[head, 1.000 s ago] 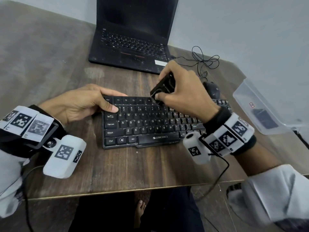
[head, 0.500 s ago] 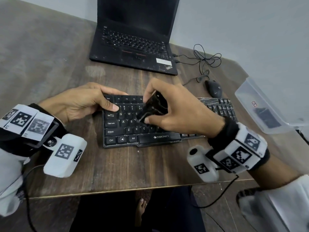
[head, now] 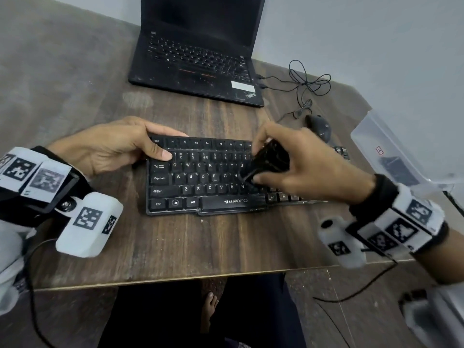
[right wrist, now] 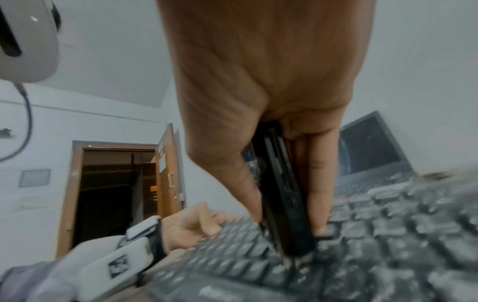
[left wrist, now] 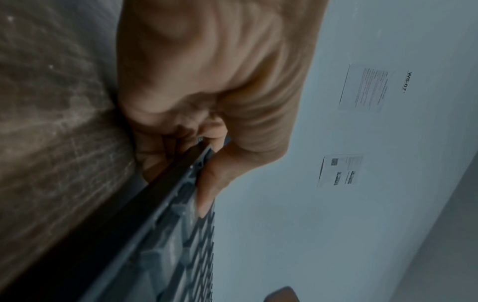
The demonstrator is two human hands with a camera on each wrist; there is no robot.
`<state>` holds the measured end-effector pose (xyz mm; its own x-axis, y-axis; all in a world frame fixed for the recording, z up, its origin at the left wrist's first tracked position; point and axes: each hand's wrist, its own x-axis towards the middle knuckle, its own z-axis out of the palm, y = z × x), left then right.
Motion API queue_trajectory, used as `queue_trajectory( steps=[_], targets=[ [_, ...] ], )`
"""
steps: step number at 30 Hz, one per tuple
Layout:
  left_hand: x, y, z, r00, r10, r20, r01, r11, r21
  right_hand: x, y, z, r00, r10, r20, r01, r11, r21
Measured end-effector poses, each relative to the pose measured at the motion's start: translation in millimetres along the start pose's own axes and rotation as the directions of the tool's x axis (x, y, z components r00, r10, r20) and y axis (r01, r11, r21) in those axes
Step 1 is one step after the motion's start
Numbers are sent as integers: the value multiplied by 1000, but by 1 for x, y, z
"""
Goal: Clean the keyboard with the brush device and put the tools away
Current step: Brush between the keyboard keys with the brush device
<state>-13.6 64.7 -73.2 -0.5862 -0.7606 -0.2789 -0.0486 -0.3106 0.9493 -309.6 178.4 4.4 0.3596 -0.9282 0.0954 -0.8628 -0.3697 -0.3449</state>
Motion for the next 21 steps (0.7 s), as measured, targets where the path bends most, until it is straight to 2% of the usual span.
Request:
queue_trajectory(
  steps=[3, 4, 6, 8, 9, 10, 12, 14, 15, 18, 21],
  targets=[
    [2, -2, -5, 1000, 9, 20, -10, 1000, 30, 5, 11, -7, 992, 40, -123, -47, 998, -52],
    [1, -2, -5, 1000, 19, 19, -20, 999, 28, 1, 11, -6, 994, 17, -103, -23, 998, -51],
    [1, -1, -6, 1000, 20, 19, -20, 1000, 22, -10, 4, -2, 998, -57, 14, 57, 998, -29],
    [1, -1, -6, 1000, 17, 15, -17, 1000, 19, -15, 1, -5, 989, -52, 139, 46, 998, 46],
    [2, -1, -6, 1000, 15, 17, -16, 1000, 19, -14, 2, -8, 988, -37, 151, 26, 997, 69],
    [2, 0, -5, 1000, 7, 21, -8, 1000, 30, -14, 5, -12, 994, -11, 108, 2, 996, 91],
    [0, 1, -6, 999, 15, 35, -17, 998, 58, -12, 11, -20, 992, 97, -84, -78, 976, 203],
    [-2, 2, -8, 999, -1, 51, -3, 997, 80, -12, 20, -29, 928, 253, -273, -141, 918, 371],
    [-3, 4, -9, 998, -15, 63, 9, 996, 89, -14, 23, -34, 890, 330, -314, -166, 876, 452],
    [-6, 14, -5, 987, -89, 136, 68, 986, 153, -22, 35, -43, 829, 502, -248, -263, 740, 619],
    [-11, 29, 2, 973, -151, 176, 104, 962, 252, -35, 43, -43, 805, 553, -215, -335, 722, 606]
  ],
)
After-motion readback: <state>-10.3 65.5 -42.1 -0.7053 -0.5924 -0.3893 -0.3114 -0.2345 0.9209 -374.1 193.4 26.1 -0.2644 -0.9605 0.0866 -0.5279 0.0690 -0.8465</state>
